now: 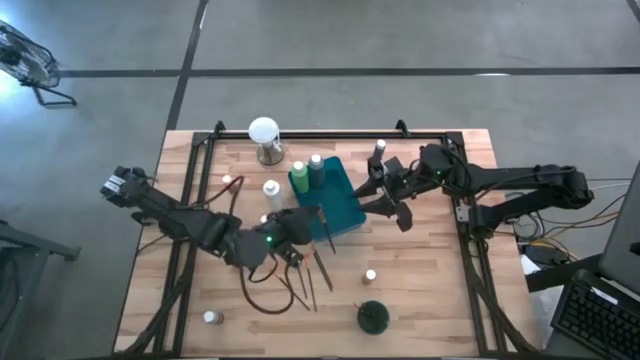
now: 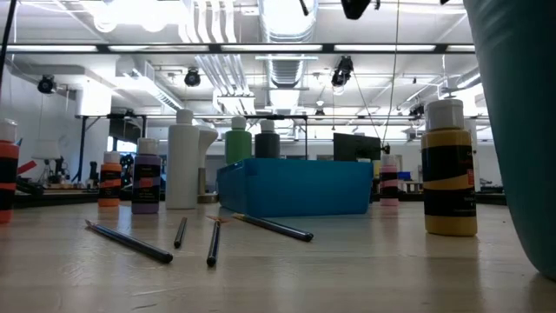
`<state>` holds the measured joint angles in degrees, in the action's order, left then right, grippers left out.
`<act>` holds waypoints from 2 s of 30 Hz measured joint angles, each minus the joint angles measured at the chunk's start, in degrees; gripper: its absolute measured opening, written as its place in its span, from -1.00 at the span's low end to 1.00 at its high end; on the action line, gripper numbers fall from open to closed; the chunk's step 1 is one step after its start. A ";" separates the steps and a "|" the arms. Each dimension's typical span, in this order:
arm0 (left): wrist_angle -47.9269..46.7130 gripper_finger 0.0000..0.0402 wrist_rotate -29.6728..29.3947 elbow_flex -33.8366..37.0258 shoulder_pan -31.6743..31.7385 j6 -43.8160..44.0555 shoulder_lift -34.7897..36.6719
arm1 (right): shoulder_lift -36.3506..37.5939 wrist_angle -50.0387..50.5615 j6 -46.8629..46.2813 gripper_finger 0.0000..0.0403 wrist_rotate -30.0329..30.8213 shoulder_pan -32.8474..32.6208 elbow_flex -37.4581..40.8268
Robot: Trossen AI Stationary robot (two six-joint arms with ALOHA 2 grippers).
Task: Pick & Place Paint Supplies
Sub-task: Put the gold paint brush into the green cup
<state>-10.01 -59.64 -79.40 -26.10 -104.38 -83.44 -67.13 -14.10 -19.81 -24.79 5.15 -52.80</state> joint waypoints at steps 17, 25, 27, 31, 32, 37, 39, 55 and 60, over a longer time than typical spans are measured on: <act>3.82 -1.00 2.37 0.02 1.71 -5.57 -0.04 | -13.63 -4.54 -1.93 -0.16 -8.93 -0.41 -7.06; 3.82 -1.00 2.63 0.02 1.67 -5.70 -0.04 | -15.88 -4.22 -0.65 -0.08 -8.89 -0.80 -9.75; 3.81 -1.00 2.63 0.02 1.67 -5.96 -0.04 | -16.34 -4.32 -0.54 -0.09 -8.90 -1.18 -10.11; 3.80 -1.00 2.86 0.02 1.69 -6.21 -0.04 | -17.79 -4.08 0.02 -0.16 -8.88 -2.21 -11.16; 3.80 -1.00 2.89 0.02 1.67 -6.23 -0.04 | -18.14 -4.06 0.34 -0.19 -8.90 -2.34 -11.49; 3.80 -1.00 3.04 0.02 1.57 -6.27 -0.04 | -18.20 -4.15 0.97 -0.45 -8.67 -2.52 -12.39; 3.71 -1.00 3.04 0.02 1.52 -6.14 -0.04 | -17.91 -4.09 1.14 -0.62 -8.50 -2.51 -12.39; 6.75 -0.77 4.06 0.02 1.32 7.26 -0.04 | -14.29 5.21 8.16 -0.93 1.30 -2.53 -12.28; 8.73 -0.66 2.09 0.02 0.47 13.54 0.00 | -9.84 10.31 9.78 -0.94 5.63 -2.85 -12.24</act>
<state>-1.28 -57.55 -79.37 -25.62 -90.84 -83.44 -76.97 -3.79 -10.03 -19.16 2.30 -65.04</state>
